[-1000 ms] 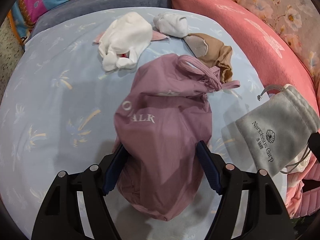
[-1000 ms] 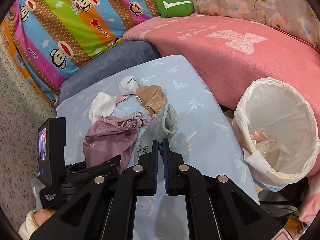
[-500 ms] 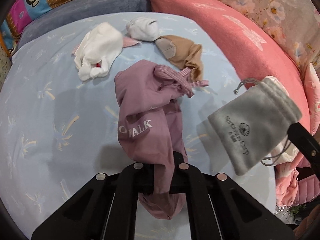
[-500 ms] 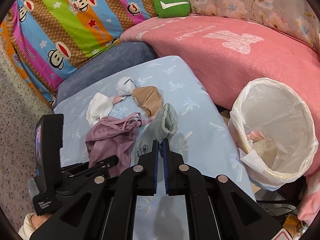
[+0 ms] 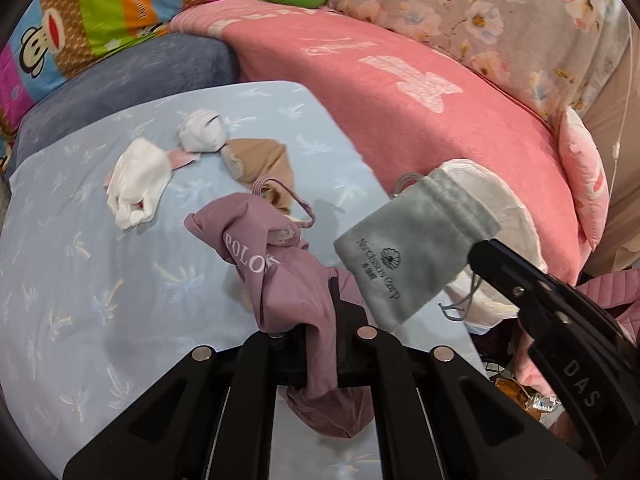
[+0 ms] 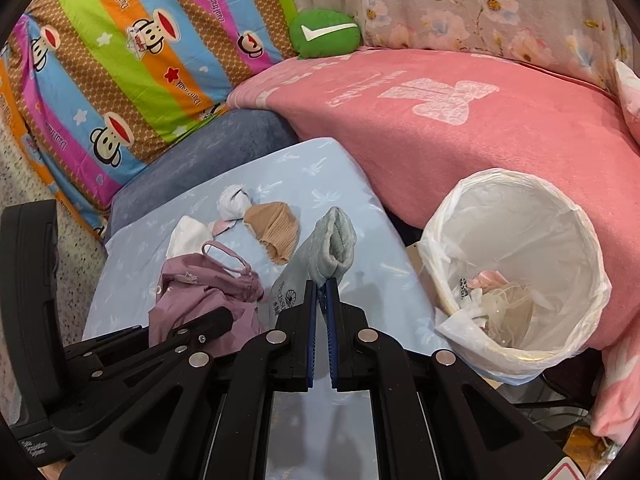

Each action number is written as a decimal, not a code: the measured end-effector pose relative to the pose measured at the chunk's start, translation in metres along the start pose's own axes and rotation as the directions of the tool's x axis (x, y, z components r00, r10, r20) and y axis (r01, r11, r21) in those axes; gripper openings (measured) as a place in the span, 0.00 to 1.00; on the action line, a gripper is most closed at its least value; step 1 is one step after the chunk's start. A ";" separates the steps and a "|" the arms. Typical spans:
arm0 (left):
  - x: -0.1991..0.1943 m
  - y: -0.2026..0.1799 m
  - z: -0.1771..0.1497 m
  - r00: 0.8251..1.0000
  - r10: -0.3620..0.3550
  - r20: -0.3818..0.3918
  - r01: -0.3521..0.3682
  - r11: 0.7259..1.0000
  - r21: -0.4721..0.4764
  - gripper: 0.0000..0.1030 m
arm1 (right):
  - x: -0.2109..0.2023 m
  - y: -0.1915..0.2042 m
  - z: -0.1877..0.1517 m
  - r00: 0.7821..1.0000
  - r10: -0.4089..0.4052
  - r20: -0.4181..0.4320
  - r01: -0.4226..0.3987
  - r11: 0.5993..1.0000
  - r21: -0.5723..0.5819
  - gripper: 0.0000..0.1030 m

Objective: Organize soft objects
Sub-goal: 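Carry the mauve cloth and grey pouch over the wastebasket with both tools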

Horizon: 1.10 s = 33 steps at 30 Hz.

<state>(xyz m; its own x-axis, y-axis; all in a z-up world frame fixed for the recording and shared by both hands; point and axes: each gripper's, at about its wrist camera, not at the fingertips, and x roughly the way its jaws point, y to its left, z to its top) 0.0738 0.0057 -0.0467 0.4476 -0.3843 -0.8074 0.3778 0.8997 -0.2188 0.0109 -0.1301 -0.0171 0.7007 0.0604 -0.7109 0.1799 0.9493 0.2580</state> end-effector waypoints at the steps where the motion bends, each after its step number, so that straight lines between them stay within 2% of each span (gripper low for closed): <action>1: 0.001 -0.005 0.002 1.000 -0.003 0.002 0.003 1.000 0.010 0.04 | -0.002 -0.003 0.001 1.000 -0.002 0.004 0.002 1.000 0.006 0.05; 13: -0.002 -0.074 0.017 0.997 -0.065 0.029 0.061 0.989 0.138 0.04 | -0.033 -0.063 0.009 0.997 -0.050 0.066 0.044 0.995 0.089 0.05; 19: 0.003 -0.114 0.027 0.993 -0.114 0.028 0.106 0.973 0.204 0.05 | -0.049 -0.105 0.013 0.990 -0.107 0.097 0.092 0.985 0.148 0.05; 26: 0.013 -0.154 0.035 0.985 -0.174 0.003 0.168 0.953 0.253 0.05 | -0.065 -0.153 0.018 0.977 -0.175 0.119 0.146 0.964 0.223 0.05; 33: 0.025 -0.181 0.042 0.970 -0.241 -0.033 0.241 0.933 0.266 0.06 | -0.071 -0.185 0.020 0.966 -0.231 0.119 0.192 0.944 0.270 0.05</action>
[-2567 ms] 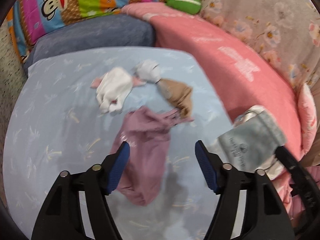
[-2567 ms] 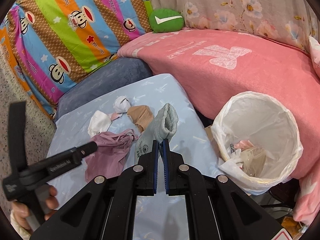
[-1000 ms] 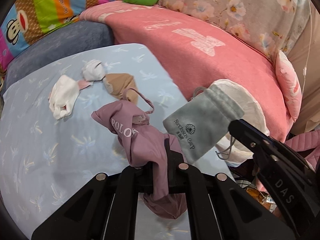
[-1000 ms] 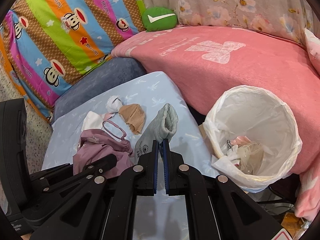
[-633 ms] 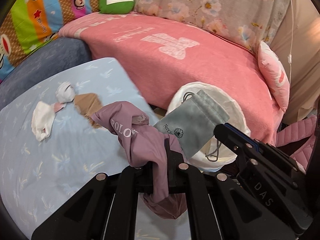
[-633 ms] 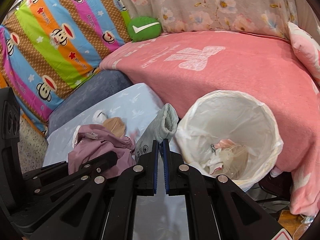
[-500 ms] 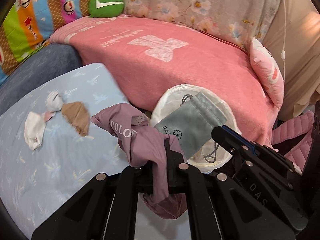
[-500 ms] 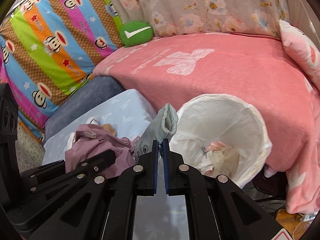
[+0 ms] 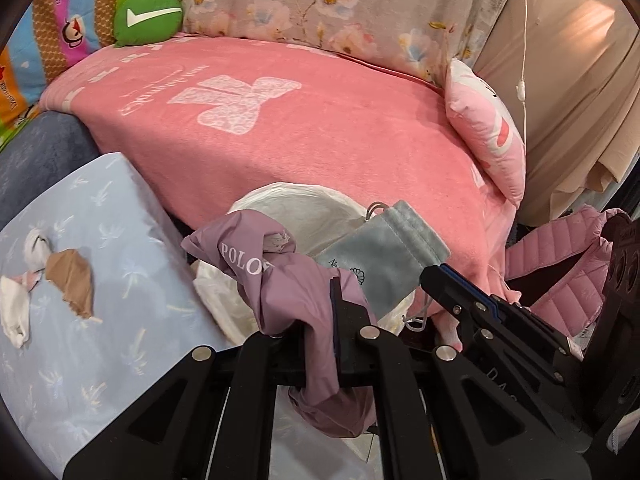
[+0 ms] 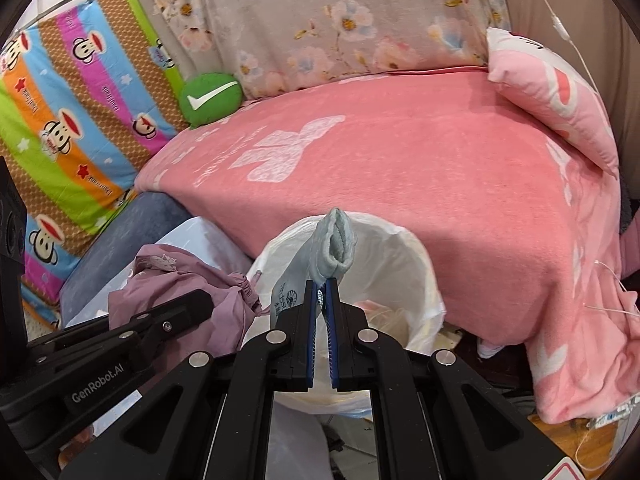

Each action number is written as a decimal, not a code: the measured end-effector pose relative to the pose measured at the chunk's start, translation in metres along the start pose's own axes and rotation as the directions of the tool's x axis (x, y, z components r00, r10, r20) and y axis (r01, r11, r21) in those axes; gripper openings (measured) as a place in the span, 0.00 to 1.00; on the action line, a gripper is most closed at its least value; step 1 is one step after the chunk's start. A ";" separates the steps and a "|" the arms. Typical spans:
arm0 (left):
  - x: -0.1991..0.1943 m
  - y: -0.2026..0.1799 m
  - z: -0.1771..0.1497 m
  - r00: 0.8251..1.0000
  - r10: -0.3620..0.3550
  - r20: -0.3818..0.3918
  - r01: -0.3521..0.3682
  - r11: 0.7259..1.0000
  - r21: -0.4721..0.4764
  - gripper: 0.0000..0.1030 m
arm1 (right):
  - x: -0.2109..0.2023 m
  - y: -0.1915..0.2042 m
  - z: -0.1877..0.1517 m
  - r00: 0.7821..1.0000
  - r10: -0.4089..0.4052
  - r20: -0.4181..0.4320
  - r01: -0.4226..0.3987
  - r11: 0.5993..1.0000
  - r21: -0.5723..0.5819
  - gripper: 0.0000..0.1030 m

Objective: Organize soft objects
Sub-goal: 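Carry the mauve cloth and grey pouch over the wastebasket with both tools, then open both tools to drop the cloth and pouch into the wastebasket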

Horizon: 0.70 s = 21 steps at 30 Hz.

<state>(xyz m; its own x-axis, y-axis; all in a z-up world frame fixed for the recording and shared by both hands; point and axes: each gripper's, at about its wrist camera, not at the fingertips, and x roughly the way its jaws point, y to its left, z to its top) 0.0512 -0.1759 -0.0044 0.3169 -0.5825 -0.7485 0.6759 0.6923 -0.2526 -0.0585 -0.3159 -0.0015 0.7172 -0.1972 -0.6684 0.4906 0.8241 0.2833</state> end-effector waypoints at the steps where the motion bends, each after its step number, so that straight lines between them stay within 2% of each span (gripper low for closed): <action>1: 0.002 -0.001 0.001 1.000 -0.006 -0.003 0.006 1.000 0.000 0.06 | 0.001 -0.004 0.000 1.000 -0.005 -0.002 0.005 1.000 0.005 0.05; 4: 0.009 -0.002 0.002 1.000 -0.011 -0.008 0.011 1.000 -0.016 0.07 | 0.005 -0.010 -0.002 1.000 -0.019 -0.011 0.019 1.000 0.016 0.05; 6: 0.013 0.002 0.003 1.000 -0.012 -0.024 0.011 0.999 -0.049 0.19 | 0.008 -0.011 -0.002 1.000 -0.022 -0.017 0.022 1.000 0.015 0.05; 8: 0.014 0.009 0.002 1.000 -0.003 -0.023 0.001 0.996 -0.086 0.42 | 0.009 -0.011 -0.003 1.000 -0.020 -0.018 0.020 1.000 0.010 0.05; 10: 0.013 0.011 0.002 1.000 0.021 -0.002 -0.021 0.996 -0.092 0.48 | 0.012 -0.008 -0.003 1.000 -0.018 -0.020 0.018 1.000 0.005 0.05; 21: 0.009 0.034 -0.006 0.993 0.122 0.002 -0.121 0.988 -0.099 0.48 | 0.020 0.017 -0.006 1.000 0.001 -0.031 -0.003 0.999 -0.042 0.07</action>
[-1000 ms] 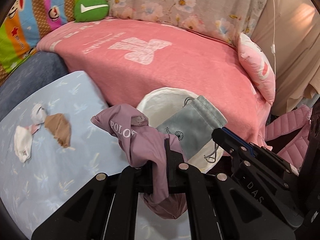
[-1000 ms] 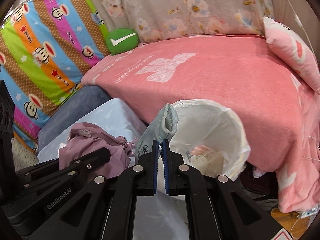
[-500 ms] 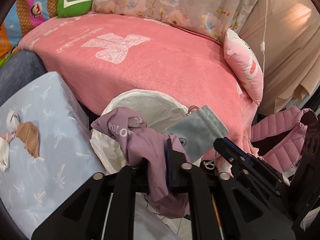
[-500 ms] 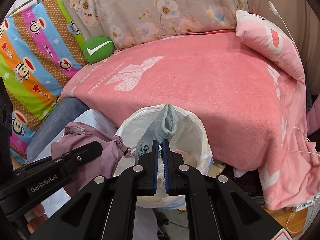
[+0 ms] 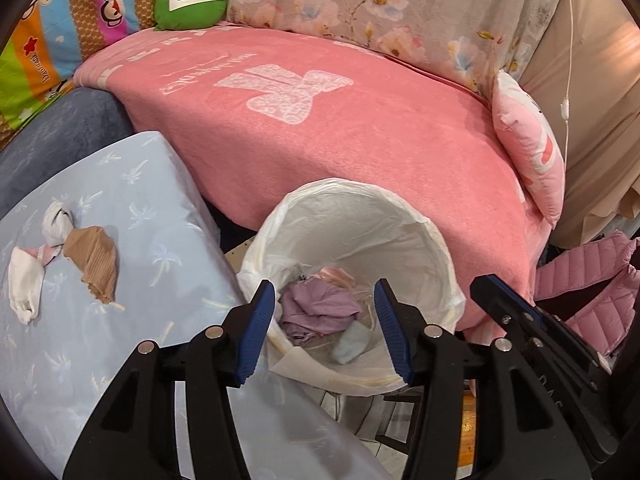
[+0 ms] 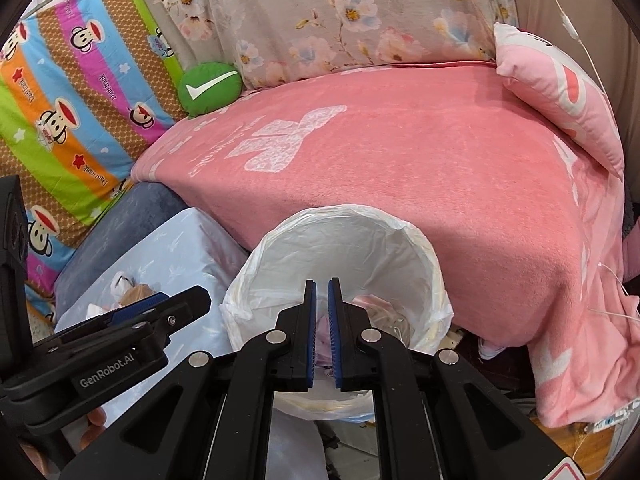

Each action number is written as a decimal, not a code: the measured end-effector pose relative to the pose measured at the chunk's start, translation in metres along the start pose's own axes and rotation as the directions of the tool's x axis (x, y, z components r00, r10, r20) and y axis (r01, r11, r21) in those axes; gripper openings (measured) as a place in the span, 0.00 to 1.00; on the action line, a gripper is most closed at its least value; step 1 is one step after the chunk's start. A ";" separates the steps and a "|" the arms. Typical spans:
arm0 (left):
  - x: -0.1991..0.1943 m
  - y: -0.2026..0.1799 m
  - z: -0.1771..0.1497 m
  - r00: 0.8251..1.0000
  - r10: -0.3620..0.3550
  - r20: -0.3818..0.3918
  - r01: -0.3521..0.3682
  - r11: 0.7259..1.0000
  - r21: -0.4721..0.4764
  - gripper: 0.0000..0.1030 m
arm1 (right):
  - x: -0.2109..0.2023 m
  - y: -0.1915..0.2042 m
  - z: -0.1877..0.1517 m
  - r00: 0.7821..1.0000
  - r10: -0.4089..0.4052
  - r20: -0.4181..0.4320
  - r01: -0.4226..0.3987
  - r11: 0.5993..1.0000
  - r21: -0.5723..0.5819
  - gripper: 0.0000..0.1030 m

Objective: Organize soft objects
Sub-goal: 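Open both tools to drop the cloth and pouch into the wastebasket, then move both open tools back toward the remaining fabric items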

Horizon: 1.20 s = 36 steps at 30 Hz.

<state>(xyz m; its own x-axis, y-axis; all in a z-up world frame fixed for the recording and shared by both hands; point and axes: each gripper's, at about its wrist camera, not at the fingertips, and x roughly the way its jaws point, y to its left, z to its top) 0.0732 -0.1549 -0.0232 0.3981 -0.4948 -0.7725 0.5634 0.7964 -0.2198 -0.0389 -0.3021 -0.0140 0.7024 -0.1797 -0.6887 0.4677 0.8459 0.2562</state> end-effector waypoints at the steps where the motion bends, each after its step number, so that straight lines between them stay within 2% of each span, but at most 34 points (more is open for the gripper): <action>1: 0.000 0.003 -0.001 1.000 0.005 -0.001 -0.005 1.000 -0.005 0.48 | 0.001 0.002 -0.001 1.000 0.002 -0.004 -0.002 1.000 -0.004 0.07; 14: -0.006 0.030 -0.012 0.998 0.062 0.004 -0.061 0.998 -0.031 0.48 | 0.011 0.039 -0.012 0.999 0.026 -0.046 -0.030 0.997 -0.070 0.13; 22: -0.013 0.056 -0.019 0.995 0.096 0.001 -0.096 0.992 -0.077 0.48 | 0.015 0.069 -0.021 0.996 0.051 -0.067 -0.059 0.991 -0.118 0.17; 36: -0.030 0.113 -0.035 0.987 0.163 -0.001 -0.161 0.973 -0.165 0.48 | 0.025 0.131 -0.038 0.989 0.095 -0.114 -0.117 0.970 -0.213 0.18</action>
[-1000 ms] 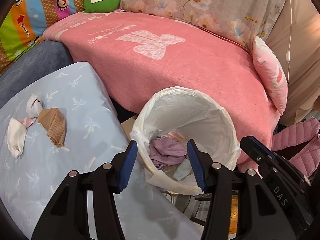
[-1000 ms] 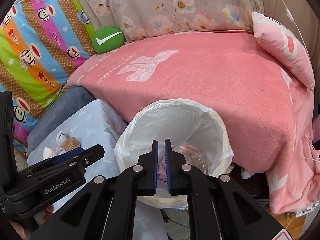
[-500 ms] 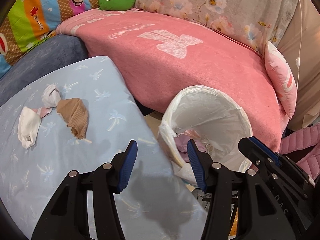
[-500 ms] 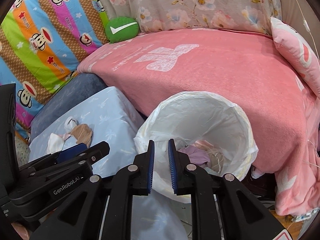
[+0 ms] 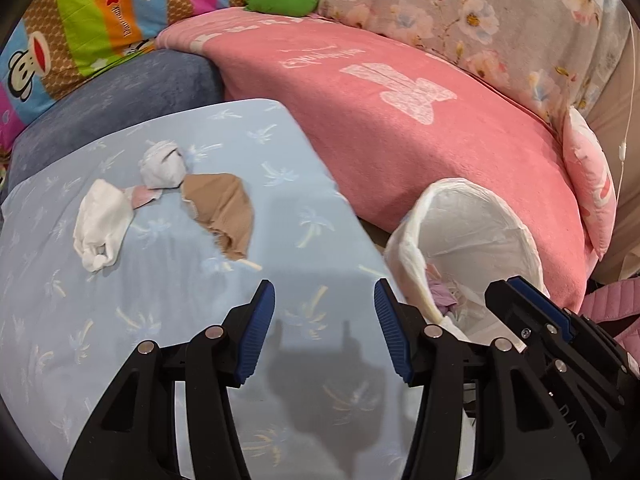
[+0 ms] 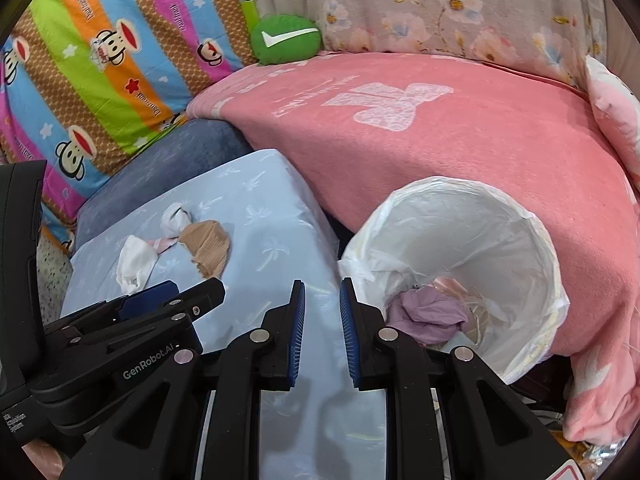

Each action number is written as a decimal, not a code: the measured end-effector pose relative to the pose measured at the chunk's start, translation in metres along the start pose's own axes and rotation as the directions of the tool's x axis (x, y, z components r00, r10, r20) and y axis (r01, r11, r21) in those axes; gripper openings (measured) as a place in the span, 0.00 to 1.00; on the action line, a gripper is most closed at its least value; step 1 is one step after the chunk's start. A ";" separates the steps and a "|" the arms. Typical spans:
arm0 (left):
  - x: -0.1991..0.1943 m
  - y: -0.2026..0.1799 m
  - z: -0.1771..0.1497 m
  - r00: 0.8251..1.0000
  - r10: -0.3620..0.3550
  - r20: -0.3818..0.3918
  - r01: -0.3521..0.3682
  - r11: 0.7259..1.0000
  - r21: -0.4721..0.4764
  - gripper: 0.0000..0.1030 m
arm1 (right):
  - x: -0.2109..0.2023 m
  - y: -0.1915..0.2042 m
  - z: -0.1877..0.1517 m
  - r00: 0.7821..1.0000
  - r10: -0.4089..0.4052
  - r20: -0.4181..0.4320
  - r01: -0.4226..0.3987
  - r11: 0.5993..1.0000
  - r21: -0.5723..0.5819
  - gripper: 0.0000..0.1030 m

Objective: Organize soft objects
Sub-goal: 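Move both open tools back toward the remaining fabric items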

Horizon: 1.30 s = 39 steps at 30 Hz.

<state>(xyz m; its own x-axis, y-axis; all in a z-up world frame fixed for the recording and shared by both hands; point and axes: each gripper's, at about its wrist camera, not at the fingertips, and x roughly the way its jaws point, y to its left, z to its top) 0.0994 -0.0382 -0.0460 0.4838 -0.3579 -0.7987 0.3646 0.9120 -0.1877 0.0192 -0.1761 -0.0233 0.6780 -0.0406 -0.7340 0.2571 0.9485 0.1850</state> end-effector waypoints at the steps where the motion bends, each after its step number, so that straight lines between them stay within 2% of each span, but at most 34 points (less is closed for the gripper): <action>1: -0.001 0.005 0.000 1.000 0.004 0.000 -0.004 1.000 -0.008 0.48 | 0.001 0.005 0.000 1.000 0.003 -0.002 -0.003 1.000 -0.007 0.18; 9: -0.006 0.040 -0.004 0.998 0.055 0.009 -0.055 0.998 -0.043 0.48 | 0.013 0.040 -0.001 0.999 0.023 -0.025 -0.024 0.998 -0.058 0.18; 12: -0.008 0.054 -0.005 0.997 0.080 0.016 -0.079 0.995 -0.057 0.48 | 0.019 0.052 -0.002 0.999 0.027 -0.032 -0.030 0.997 -0.077 0.24; 19: -0.006 0.095 -0.008 0.990 0.142 0.004 -0.141 0.984 -0.109 0.48 | 0.039 0.085 -0.001 0.997 0.044 -0.059 -0.051 0.991 -0.120 0.27; 25: 0.000 0.132 -0.008 0.980 0.199 -0.013 -0.199 0.969 -0.147 0.48 | 0.063 0.110 0.002 0.995 0.056 -0.081 -0.067 0.988 -0.139 0.33; 27: 0.003 0.143 -0.007 0.977 0.210 -0.025 -0.211 0.964 -0.163 0.51 | 0.073 0.117 0.004 0.995 0.053 -0.088 -0.065 0.987 -0.147 0.36; 29: 0.007 0.154 -0.006 0.974 0.225 -0.032 -0.227 0.958 -0.177 0.60 | 0.083 0.123 0.006 0.994 0.054 -0.093 -0.068 0.987 -0.148 0.37; 32: 0.010 0.170 -0.002 0.969 0.244 -0.030 -0.245 0.949 -0.197 0.67 | 0.099 0.131 0.012 0.993 0.057 -0.102 -0.071 0.987 -0.145 0.38; 39: 0.023 0.204 0.011 0.966 0.255 -0.044 -0.258 0.934 -0.247 0.70 | 0.139 0.145 0.025 0.991 0.054 -0.126 -0.070 0.989 -0.127 0.39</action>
<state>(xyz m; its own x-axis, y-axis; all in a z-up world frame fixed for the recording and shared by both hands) 0.1936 0.1373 -0.0969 0.5255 -0.1040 -0.8444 0.0190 0.9937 -0.1105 0.1682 -0.0527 -0.0820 0.5988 0.0504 -0.7993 0.1196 0.9812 0.1514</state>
